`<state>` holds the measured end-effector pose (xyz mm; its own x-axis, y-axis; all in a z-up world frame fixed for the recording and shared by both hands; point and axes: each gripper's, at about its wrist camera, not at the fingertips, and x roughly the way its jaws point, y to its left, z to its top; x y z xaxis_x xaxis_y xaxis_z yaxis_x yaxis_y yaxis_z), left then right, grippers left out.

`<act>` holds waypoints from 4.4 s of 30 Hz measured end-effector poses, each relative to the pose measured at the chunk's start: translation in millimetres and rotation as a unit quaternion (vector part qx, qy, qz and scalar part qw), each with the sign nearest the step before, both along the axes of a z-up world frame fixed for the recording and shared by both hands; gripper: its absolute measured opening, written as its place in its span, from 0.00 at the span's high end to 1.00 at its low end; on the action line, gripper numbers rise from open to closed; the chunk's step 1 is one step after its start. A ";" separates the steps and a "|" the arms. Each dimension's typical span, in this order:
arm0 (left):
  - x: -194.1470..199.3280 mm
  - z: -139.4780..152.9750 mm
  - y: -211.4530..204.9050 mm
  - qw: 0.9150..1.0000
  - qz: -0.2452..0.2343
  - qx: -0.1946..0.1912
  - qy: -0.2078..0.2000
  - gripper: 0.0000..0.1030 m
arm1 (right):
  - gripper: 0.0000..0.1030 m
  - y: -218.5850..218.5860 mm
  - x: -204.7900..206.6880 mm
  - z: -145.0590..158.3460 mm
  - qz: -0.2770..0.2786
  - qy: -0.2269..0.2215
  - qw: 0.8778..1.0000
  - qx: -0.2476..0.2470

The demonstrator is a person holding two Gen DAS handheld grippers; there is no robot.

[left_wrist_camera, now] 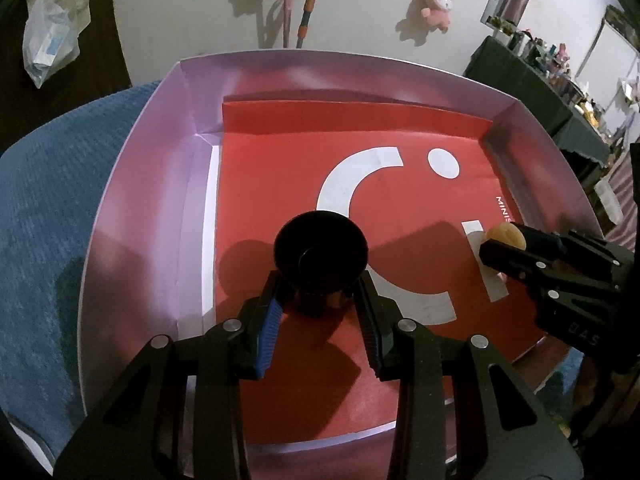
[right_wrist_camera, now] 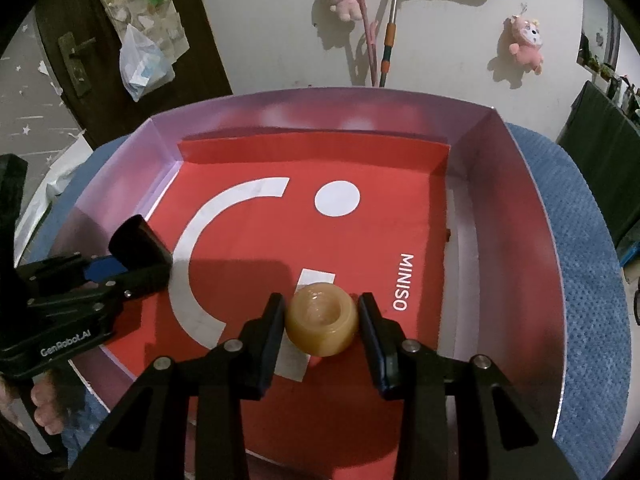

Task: Organize rigid objects
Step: 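Carry the black cup into the red box with the left tool while the right tool carries the ring, then open the left tool releasing the black cup while the right tool releases the amber ring, then withdraw both tools from the box back toward the item cluster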

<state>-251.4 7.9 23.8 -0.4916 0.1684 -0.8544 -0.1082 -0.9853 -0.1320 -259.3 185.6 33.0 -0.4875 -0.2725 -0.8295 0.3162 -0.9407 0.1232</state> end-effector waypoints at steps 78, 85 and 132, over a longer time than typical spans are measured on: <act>69.9 63.8 9.4 0.991 0.008 -0.031 0.129 0.24 | 0.00 34.4 89.6 69.6 0.006 0.116 0.988 -0.099; 86.1 64.9 7.7 0.990 0.021 -0.025 0.140 0.23 | 0.00 37.7 108.1 76.9 0.009 0.140 0.984 -0.110; 183.5 51.1 4.2 0.983 0.062 -0.026 0.171 0.22 | 0.00 31.2 212.8 43.1 -0.004 0.160 0.983 -0.093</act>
